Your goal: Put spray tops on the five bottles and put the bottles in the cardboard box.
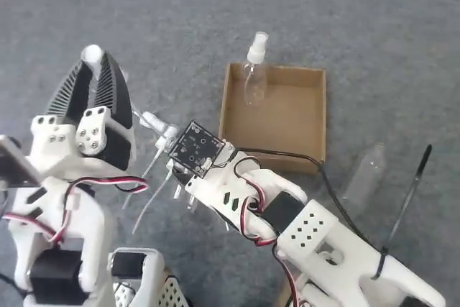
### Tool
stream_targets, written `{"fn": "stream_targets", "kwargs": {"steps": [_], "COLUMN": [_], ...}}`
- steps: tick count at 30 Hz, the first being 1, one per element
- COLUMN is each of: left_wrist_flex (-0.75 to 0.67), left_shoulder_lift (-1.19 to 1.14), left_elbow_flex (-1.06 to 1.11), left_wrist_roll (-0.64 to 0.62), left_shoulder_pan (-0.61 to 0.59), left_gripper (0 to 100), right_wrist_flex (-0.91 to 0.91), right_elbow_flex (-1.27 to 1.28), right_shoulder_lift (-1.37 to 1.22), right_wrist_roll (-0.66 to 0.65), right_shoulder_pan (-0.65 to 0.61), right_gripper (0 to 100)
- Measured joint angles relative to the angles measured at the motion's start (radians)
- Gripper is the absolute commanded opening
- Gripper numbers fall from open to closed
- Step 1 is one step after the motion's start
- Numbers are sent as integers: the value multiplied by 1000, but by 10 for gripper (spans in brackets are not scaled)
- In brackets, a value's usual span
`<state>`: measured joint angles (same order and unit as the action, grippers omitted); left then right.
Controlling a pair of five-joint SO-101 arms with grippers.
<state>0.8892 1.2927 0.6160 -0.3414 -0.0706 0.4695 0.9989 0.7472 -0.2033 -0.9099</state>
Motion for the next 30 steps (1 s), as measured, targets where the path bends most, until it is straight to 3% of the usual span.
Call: {"fn": "stream_targets", "kwargs": {"steps": [5,15,21,30], "left_wrist_flex": [-18,21,64,66], "left_shoulder_lift": [0,0,0,0], "left_elbow_flex": [52,87,87,87], "left_wrist_roll": [0,0,-6,-8], "left_shoulder_pan": [-2,135,172,293], "left_gripper": [12,12,12,12], "right_wrist_flex": [0,0,0,28], "right_elbow_flex": [0,0,0,26], "right_shoulder_lift": [0,0,167,319], "right_wrist_roll": [0,0,0,123], "right_shoulder_pan": [0,2,26,66], "right_gripper": [6,6,6,6]}}
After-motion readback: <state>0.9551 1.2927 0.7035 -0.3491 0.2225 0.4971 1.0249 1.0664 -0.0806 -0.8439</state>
